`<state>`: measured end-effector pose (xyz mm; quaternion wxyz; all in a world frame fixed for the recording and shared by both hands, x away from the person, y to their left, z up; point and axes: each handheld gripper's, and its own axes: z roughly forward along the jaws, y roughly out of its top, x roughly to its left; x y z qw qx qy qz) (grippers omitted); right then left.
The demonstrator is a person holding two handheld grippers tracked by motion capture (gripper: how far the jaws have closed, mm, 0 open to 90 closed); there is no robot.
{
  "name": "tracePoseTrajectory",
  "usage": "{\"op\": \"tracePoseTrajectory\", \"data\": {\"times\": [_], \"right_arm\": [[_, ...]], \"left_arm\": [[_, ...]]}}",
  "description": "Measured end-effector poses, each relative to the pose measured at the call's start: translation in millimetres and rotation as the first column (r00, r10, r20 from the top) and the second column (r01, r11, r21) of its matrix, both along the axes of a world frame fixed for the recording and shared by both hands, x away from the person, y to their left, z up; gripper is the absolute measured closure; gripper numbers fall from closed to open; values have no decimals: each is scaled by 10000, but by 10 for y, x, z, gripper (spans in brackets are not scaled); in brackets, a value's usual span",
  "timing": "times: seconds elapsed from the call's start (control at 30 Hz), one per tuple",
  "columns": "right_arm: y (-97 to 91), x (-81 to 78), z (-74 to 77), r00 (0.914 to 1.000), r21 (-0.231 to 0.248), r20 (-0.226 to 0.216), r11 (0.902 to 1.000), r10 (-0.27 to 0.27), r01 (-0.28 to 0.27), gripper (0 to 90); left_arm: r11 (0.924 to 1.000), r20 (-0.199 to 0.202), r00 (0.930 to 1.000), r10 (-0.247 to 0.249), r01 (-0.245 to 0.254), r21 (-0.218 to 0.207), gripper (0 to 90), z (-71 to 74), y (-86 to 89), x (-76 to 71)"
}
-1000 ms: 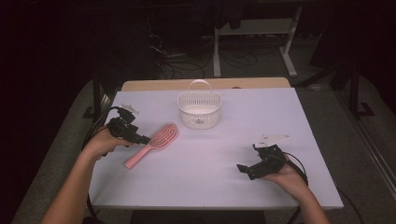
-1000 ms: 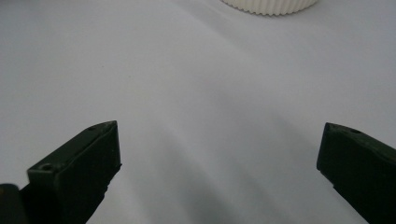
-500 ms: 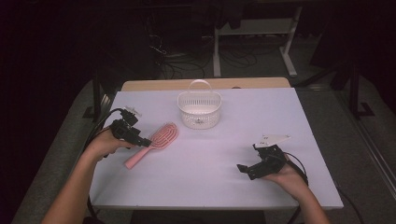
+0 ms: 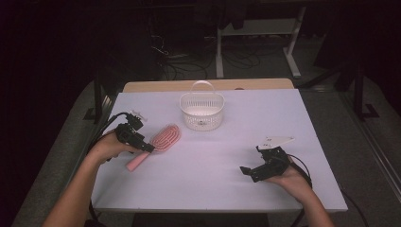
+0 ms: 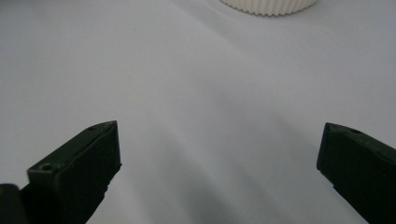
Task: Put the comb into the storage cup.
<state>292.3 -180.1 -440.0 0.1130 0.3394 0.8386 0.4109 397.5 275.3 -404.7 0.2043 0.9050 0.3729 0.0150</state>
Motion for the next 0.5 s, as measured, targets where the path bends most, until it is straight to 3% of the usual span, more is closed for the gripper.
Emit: {"op": "tracePoseTrajectory", "data": {"times": [0.5], "right_arm": [[2,1,-2,10000,4,-6,10000,2,-2,0]], "left_arm": [[9964,-553,9984,-136,182,824,325,-136,-54,41]]}}
